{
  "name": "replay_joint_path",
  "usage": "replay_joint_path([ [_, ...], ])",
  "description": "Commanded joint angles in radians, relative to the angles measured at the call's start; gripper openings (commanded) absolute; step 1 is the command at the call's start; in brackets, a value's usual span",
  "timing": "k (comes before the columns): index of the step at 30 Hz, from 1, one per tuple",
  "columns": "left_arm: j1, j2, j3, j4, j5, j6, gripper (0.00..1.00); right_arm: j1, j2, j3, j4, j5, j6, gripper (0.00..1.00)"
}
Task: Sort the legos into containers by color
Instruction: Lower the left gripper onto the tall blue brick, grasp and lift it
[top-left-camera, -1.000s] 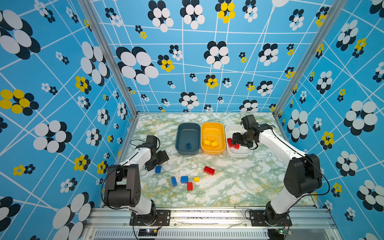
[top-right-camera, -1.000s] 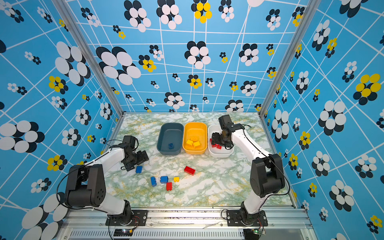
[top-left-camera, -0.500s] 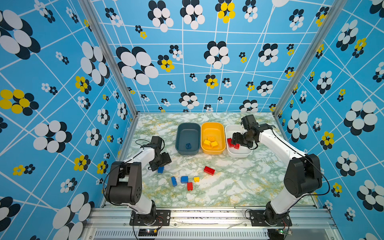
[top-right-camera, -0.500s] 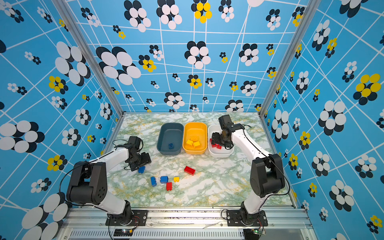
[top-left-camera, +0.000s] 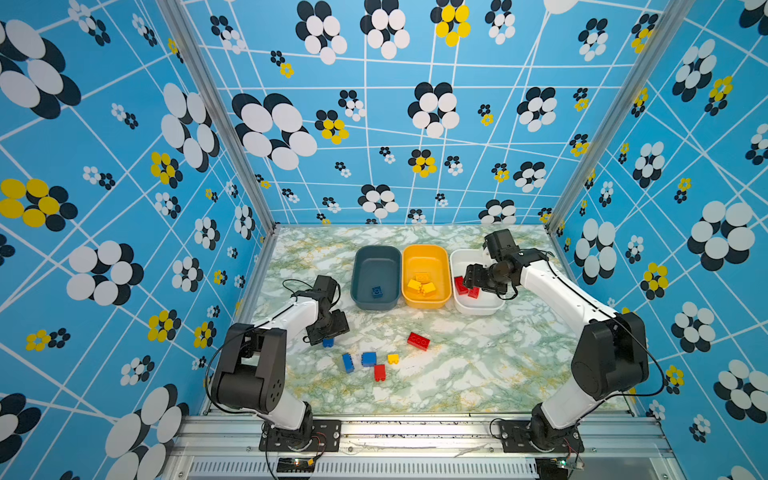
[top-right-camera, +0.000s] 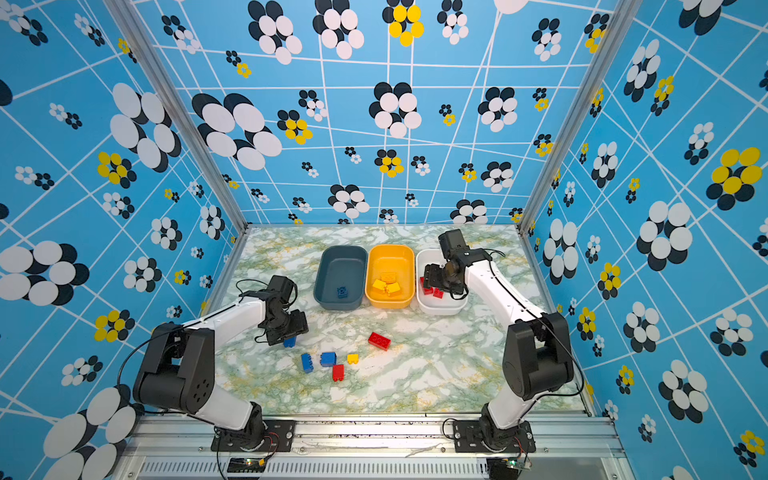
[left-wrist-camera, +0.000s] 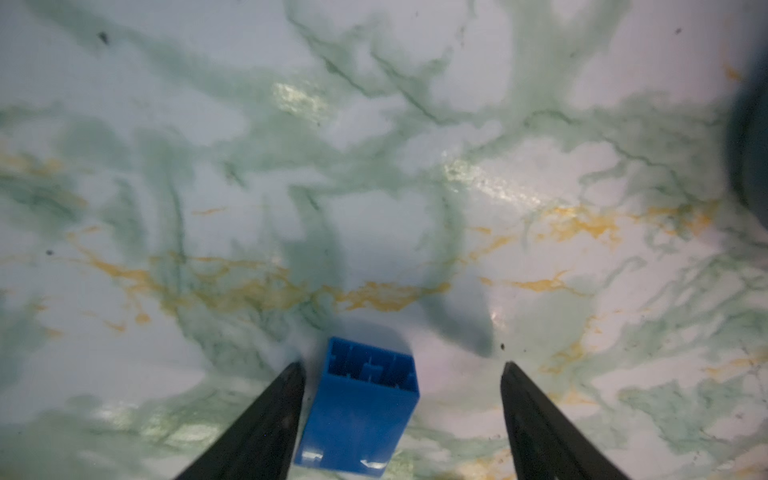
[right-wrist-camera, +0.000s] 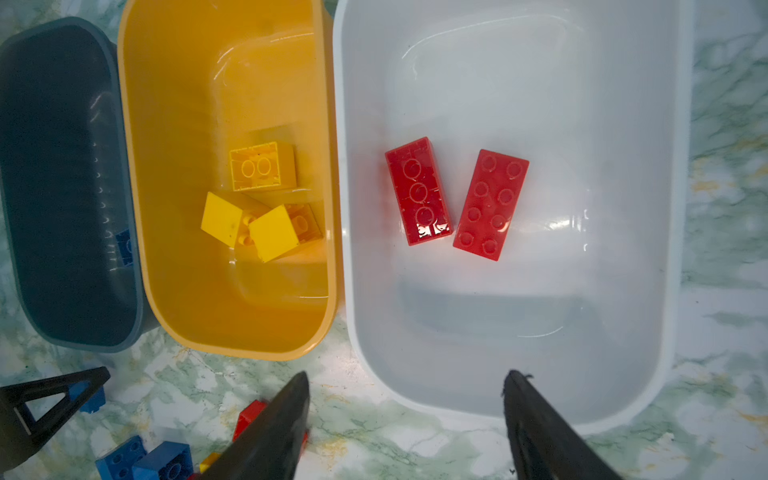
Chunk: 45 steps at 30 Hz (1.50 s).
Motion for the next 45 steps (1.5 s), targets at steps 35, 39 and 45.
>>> replay_joint_path([
  [35,-0.109,-0.161,0.135,-0.126,-0.132,-0.028,0.23,-0.001,-0.096,-0.086,0.006,0.001,0.039,0.73],
  [39,-0.143,-0.197,0.208,-0.116,-0.153,-0.023,0.22,-0.001,-0.124,-0.118,0.010,-0.013,0.059,0.73],
  [45,-0.196,-0.142,0.340,-0.084,-0.135,0.009,0.21,-0.001,-0.171,-0.176,0.018,-0.031,0.085,0.75],
])
